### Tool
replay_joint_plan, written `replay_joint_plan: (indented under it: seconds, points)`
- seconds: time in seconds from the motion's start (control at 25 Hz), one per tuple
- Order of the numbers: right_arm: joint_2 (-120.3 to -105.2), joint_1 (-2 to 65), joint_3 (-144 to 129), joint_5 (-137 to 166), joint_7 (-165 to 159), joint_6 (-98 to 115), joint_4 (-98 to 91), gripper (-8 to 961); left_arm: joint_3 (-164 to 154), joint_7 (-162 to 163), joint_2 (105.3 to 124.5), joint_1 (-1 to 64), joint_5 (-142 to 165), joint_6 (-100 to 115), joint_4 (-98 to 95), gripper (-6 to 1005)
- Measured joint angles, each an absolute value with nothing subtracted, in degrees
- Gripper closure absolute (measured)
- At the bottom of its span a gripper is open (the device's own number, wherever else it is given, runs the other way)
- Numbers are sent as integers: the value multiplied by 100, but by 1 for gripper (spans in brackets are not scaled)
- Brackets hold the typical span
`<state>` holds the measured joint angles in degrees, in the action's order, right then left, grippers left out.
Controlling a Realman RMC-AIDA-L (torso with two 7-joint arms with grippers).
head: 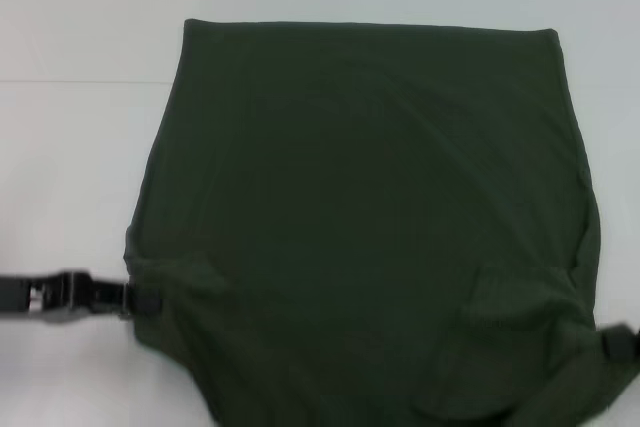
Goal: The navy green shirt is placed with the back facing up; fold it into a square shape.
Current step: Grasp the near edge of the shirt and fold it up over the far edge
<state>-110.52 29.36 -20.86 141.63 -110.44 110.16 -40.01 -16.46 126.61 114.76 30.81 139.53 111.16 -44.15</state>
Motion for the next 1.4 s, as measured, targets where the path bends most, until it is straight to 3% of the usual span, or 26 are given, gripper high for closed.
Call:
replay_joint_plan:
  seconds: [0.72,1.4]
  points:
    - [-11046,2719,-1572,12273,-10981,9788,-3452,927,-1020,12535,11465,3056,12674,9417,-3884,965]
    - [-11293,3004,-1539,11717,-10920,7886,-3113,926,-1058,11517,11620,3323,12109,8179,-3164,964]
